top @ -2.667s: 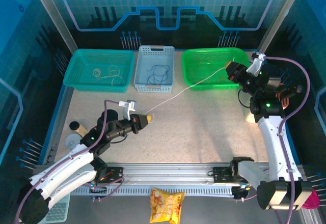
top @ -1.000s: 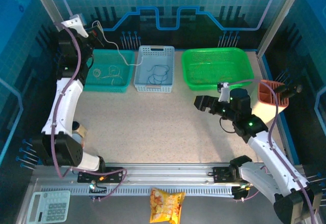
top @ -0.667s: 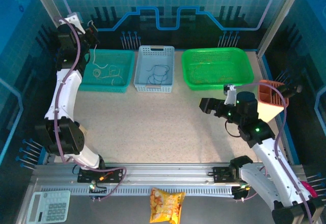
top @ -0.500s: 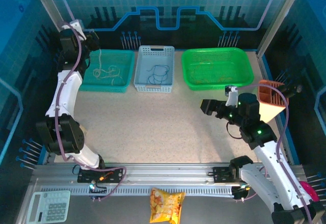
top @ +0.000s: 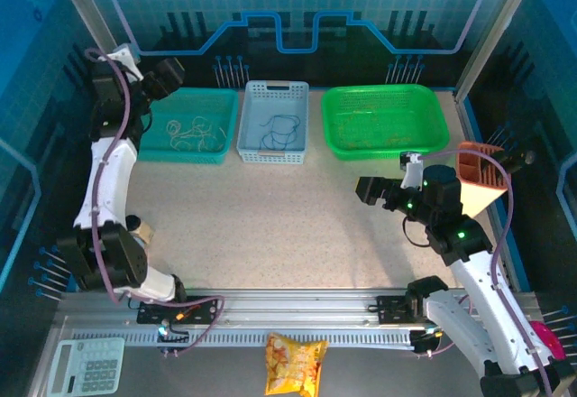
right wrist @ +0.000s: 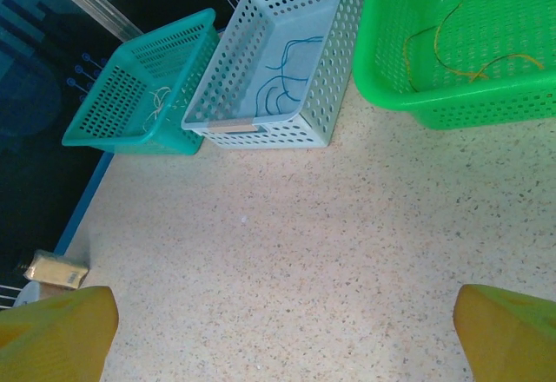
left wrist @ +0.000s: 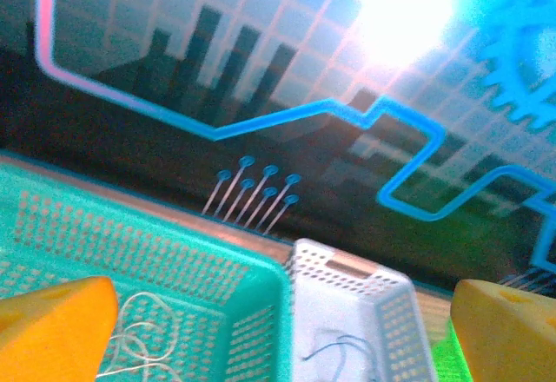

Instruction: Untangle the cables

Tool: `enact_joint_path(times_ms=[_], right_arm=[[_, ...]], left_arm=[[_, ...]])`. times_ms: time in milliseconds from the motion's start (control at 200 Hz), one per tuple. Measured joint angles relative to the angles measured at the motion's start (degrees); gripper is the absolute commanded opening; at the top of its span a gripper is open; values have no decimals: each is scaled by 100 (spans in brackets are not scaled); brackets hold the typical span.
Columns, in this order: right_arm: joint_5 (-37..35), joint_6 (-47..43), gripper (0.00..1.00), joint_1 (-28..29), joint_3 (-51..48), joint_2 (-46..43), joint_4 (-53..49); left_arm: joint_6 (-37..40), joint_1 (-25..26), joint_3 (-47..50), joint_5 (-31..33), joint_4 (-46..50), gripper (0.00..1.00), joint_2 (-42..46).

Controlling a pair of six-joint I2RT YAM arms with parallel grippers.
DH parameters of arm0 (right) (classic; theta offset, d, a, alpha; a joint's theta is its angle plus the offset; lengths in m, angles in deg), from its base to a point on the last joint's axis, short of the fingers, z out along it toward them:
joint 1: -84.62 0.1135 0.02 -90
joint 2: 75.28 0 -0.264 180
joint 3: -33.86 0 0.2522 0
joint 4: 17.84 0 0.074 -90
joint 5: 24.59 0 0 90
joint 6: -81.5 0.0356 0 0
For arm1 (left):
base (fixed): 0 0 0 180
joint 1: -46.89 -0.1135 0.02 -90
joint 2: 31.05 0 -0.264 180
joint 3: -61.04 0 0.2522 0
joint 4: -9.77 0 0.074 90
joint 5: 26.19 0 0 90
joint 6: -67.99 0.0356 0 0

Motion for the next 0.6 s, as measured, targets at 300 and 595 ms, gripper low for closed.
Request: enact_joint_path(times_ms=[300, 595], right_arm=[[-905, -275, 100, 70, -24, 133, 157], [-2190, -1060, 100, 363, -1113, 632, 1602]], left_arm=[[4, 1327, 2181, 348, -706, 99, 2365], [699, 1735, 5042, 1908, -1307, 99, 4048]])
